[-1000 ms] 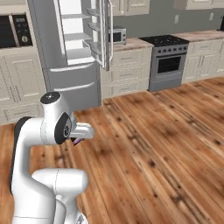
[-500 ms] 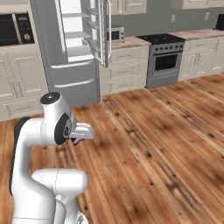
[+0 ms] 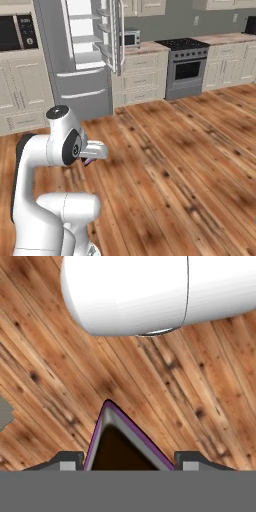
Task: Take the cakes from the fridge and place them on the empty tray on the dining counter.
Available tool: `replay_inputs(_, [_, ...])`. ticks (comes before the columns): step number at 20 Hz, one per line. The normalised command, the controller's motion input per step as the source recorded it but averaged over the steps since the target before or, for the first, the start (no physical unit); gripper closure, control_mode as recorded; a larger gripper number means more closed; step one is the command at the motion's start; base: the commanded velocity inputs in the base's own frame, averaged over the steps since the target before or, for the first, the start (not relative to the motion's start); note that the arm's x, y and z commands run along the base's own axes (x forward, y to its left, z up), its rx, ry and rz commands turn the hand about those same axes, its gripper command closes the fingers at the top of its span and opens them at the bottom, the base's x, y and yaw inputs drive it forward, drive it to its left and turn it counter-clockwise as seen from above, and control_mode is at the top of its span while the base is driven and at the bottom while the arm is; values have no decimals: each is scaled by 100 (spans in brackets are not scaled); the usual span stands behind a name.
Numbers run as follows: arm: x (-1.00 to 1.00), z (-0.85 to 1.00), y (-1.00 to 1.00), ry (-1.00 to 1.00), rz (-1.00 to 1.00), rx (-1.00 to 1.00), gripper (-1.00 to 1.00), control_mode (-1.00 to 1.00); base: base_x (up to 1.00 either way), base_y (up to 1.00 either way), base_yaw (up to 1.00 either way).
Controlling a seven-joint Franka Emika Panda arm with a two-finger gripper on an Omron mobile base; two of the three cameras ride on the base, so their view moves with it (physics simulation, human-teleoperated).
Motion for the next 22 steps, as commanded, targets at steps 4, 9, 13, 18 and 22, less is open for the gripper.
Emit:
replay_inputs(4, [0, 0, 0, 0, 0, 0, 100, 100, -13, -59, 6])
replay_inputs(9, [0, 0, 0, 0, 0, 0, 100, 100, -15, -61, 7])
replay_inputs(13, [0, 0, 0, 0, 0, 0, 100, 100, -16, -63, 8])
replay_inputs(18, [0, 0, 0, 0, 0, 0, 100, 100, -24, -72, 8])
replay_inputs(22, [0, 0, 0, 0, 0, 0, 100, 100, -29, -76, 10])
